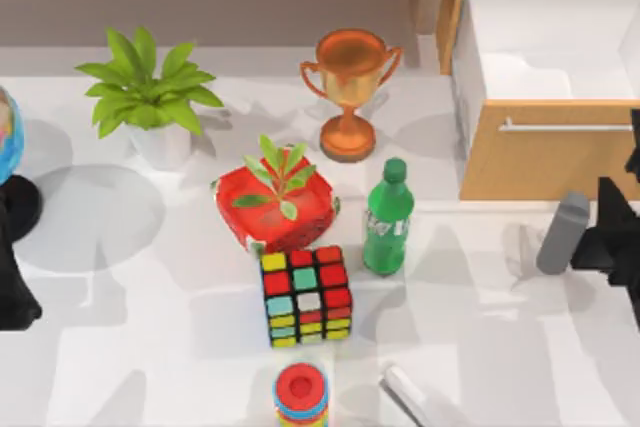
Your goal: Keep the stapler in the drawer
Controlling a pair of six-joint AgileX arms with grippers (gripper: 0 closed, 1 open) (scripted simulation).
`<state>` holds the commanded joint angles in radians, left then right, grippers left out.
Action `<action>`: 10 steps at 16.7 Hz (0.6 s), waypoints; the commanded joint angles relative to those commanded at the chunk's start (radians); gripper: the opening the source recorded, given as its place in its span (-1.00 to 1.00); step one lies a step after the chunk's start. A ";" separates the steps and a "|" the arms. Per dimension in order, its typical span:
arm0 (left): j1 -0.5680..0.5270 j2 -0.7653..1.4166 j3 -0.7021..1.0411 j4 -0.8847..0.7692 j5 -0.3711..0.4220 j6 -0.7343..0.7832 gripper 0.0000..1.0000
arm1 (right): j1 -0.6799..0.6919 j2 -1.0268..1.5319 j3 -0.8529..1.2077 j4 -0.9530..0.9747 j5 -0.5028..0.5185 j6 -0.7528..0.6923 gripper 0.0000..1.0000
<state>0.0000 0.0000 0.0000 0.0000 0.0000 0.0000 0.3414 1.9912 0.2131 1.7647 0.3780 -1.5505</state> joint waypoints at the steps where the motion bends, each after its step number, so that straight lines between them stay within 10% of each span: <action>1: 0.000 0.000 0.000 0.000 0.000 0.000 1.00 | 0.005 -0.001 -0.011 0.010 0.005 0.000 1.00; 10: 0.000 0.000 0.000 0.000 0.000 0.000 1.00 | 0.015 0.006 -0.033 -0.008 -0.040 0.053 1.00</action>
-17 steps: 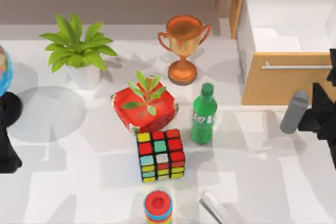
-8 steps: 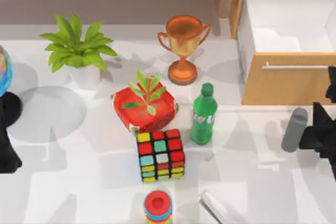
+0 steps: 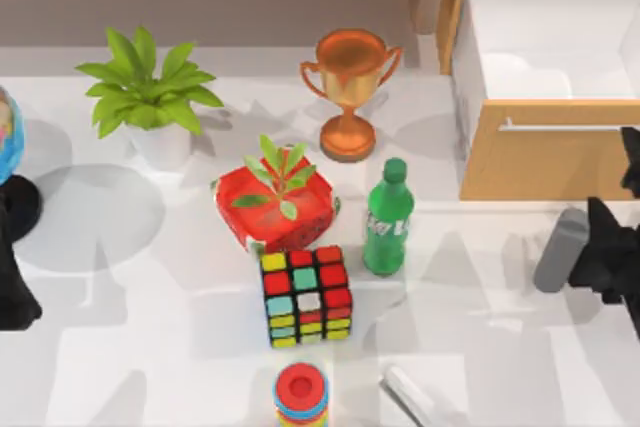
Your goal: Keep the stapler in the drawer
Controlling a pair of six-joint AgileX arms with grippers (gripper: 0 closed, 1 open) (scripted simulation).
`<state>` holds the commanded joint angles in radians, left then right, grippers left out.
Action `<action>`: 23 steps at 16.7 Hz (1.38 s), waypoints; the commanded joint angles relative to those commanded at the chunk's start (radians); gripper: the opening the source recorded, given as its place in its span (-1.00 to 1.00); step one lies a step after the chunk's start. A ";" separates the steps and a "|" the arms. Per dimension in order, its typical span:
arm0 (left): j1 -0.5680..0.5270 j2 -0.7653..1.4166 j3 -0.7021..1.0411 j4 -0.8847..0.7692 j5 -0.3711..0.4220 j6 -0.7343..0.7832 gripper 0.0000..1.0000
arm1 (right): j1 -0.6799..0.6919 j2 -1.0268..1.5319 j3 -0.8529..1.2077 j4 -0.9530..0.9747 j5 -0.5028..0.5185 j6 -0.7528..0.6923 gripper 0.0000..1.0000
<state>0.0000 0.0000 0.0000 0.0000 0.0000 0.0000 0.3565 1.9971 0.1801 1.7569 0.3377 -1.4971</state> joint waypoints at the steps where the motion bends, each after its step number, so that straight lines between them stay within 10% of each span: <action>1: 0.000 0.000 0.000 0.000 0.000 0.000 1.00 | 0.005 -0.022 -0.007 -0.010 -0.020 0.029 1.00; 10: 0.000 0.000 0.000 0.000 0.000 0.000 1.00 | 0.071 -0.291 0.042 -0.525 -0.235 0.479 1.00; 23: 0.000 0.000 0.000 0.000 0.000 0.000 1.00 | 0.350 -0.423 0.639 -2.169 -0.371 1.348 1.00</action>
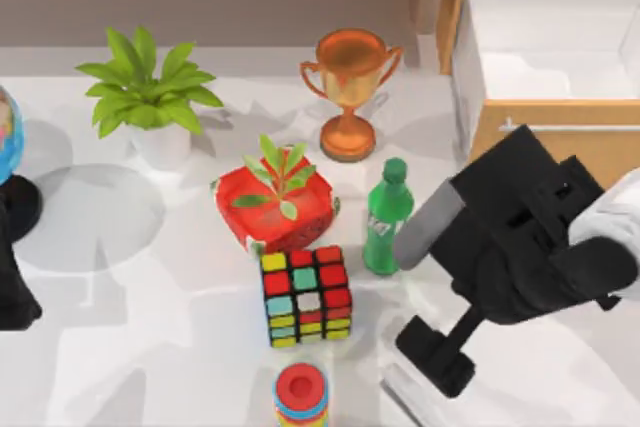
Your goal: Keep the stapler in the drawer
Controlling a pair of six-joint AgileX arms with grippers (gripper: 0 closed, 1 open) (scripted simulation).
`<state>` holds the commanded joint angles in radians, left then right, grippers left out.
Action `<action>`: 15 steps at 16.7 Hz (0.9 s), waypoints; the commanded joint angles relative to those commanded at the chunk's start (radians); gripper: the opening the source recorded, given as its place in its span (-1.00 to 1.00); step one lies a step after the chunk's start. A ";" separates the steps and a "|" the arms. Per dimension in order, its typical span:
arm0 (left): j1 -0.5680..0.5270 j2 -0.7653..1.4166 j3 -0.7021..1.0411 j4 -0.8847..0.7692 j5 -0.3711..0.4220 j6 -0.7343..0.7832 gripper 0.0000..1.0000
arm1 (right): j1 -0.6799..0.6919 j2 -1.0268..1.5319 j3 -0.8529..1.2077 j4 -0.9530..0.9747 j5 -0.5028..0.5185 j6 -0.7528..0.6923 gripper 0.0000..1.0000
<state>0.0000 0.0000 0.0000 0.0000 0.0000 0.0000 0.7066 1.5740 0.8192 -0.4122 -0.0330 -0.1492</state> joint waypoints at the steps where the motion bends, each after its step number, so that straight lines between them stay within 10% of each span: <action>1: 0.000 0.000 0.000 0.000 0.000 0.000 1.00 | 0.030 0.014 0.054 -0.109 0.001 0.058 1.00; 7: 0.000 0.000 0.000 0.000 0.000 0.000 1.00 | 0.191 0.116 0.314 -0.543 0.021 0.320 1.00; 15: 0.000 0.000 0.000 0.000 0.000 0.000 1.00 | 0.229 0.146 0.368 -0.621 0.028 0.374 1.00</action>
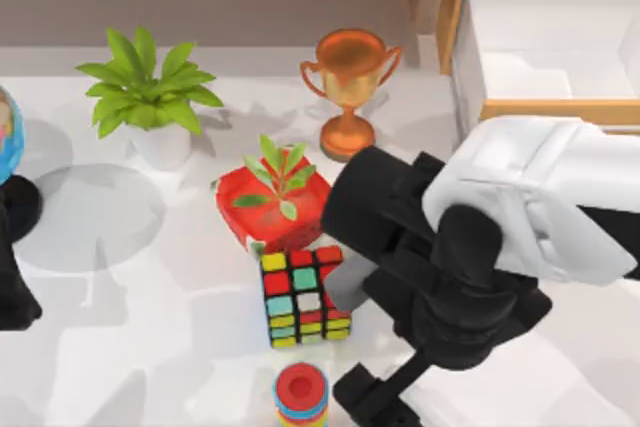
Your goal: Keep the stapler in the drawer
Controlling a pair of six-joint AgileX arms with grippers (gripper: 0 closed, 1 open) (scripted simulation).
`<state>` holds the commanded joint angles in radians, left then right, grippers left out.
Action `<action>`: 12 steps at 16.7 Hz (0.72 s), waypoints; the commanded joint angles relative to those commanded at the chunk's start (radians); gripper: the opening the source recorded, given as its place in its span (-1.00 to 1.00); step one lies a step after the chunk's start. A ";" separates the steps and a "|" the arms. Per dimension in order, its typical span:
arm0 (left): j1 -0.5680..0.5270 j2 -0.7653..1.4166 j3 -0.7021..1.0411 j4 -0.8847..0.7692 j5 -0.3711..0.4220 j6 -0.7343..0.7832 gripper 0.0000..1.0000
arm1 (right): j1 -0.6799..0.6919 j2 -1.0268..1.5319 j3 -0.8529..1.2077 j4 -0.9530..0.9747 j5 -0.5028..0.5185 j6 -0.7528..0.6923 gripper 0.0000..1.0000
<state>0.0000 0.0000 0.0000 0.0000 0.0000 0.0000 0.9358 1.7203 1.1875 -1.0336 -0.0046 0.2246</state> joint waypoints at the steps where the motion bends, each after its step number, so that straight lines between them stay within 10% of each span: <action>1: 0.000 0.000 0.000 0.000 0.000 0.000 1.00 | -0.001 0.001 -0.003 0.003 0.000 -0.001 1.00; 12: 0.000 0.000 0.000 0.000 0.000 0.000 1.00 | 0.005 0.117 -0.161 0.274 0.002 0.004 1.00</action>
<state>0.0000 0.0000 0.0000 0.0000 0.0000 0.0000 0.9407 1.8372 1.0262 -0.7592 -0.0029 0.2284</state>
